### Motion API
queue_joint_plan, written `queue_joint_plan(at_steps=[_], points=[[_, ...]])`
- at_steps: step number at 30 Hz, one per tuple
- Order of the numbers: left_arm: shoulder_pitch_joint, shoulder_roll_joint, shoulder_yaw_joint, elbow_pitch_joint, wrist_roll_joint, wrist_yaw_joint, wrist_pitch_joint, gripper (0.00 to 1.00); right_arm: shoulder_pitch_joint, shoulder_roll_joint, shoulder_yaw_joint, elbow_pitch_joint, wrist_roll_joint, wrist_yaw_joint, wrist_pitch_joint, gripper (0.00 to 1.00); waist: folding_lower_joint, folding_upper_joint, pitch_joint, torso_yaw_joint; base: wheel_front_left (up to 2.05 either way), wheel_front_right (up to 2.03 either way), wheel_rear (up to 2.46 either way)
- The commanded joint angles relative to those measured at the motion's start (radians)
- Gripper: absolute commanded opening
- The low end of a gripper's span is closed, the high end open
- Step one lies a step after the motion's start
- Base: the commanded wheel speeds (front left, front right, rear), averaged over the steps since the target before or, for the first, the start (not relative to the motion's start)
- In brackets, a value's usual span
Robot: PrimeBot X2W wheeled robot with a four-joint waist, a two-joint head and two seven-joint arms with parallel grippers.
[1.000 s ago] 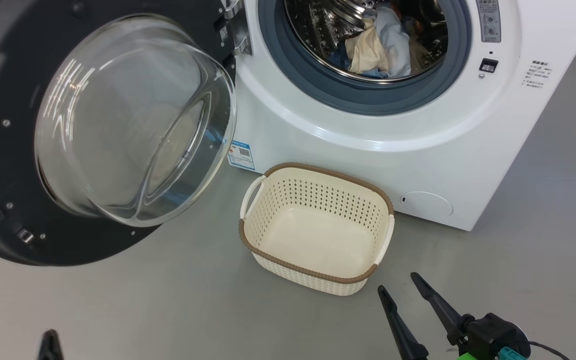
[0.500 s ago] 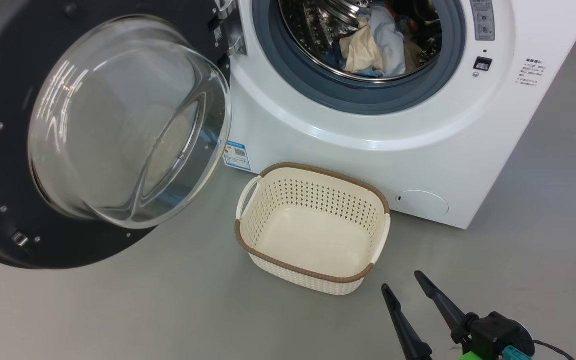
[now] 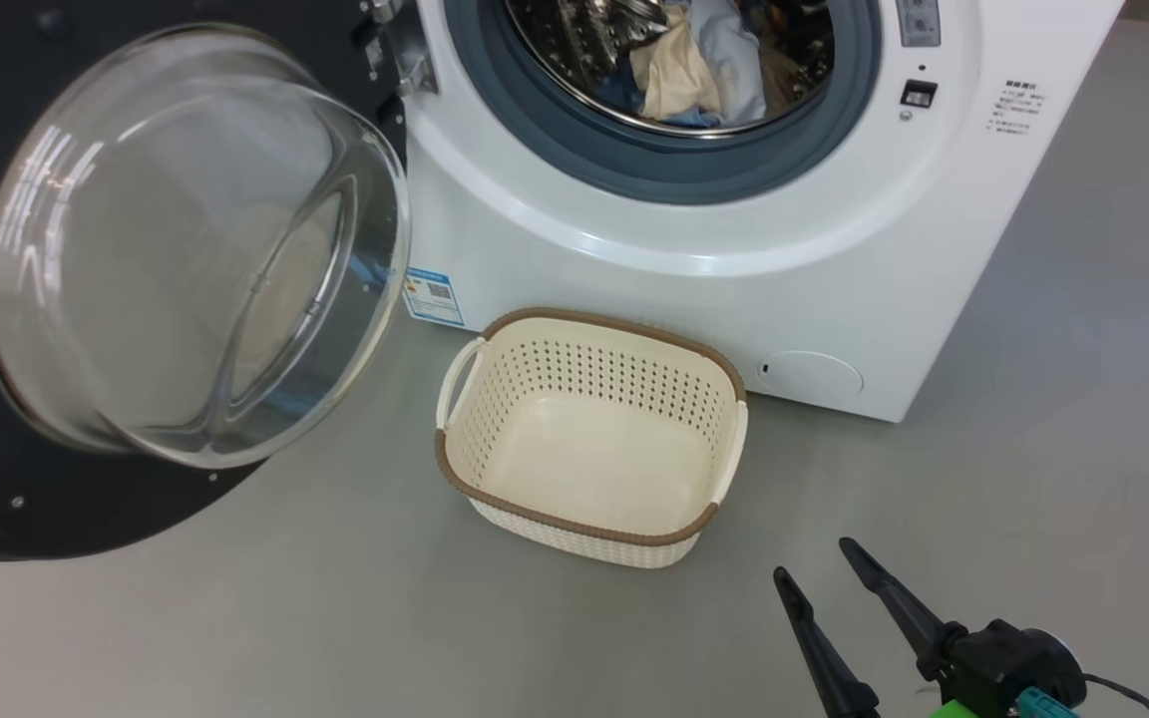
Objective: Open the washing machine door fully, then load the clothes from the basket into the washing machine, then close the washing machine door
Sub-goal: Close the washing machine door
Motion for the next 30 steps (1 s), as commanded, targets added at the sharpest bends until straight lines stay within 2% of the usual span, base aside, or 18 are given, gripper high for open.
queue_joint_plan(at_steps=[1,6,12,21,30], points=[[-0.054,0.08,0.042,0.022,-0.043,0.003,0.028,0.0,-0.032,-0.018,0.02,-0.03,-0.003,0.001,-0.003,1.0,0.0,0.0,0.02,-0.019,0.0,0.0,0.0],[-0.099,0.119,0.067,0.113,-0.116,-0.016,0.098,0.0,-0.04,-0.04,0.019,-0.043,-0.004,0.001,0.009,1.0,0.0,0.0,0.043,-0.041,0.0,0.0,0.0],[-0.121,0.137,0.045,0.17,-0.171,-0.045,0.204,0.0,-0.043,-0.068,0.014,-0.075,-0.008,0.001,0.033,1.0,0.0,0.0,0.074,-0.05,0.0,0.0,0.0],[-0.127,0.137,0.024,0.198,-0.203,-0.072,0.28,0.0,-0.045,-0.079,0.012,-0.105,-0.013,0.001,0.056,1.0,0.0,0.0,0.1,-0.052,0.0,0.0,0.0],[-0.11,0.121,0.003,0.202,-0.221,-0.071,0.345,0.0,-0.05,-0.086,0.008,-0.115,-0.008,0.001,0.062,1.0,0.0,0.0,0.117,-0.054,0.0,0.0,0.0]])
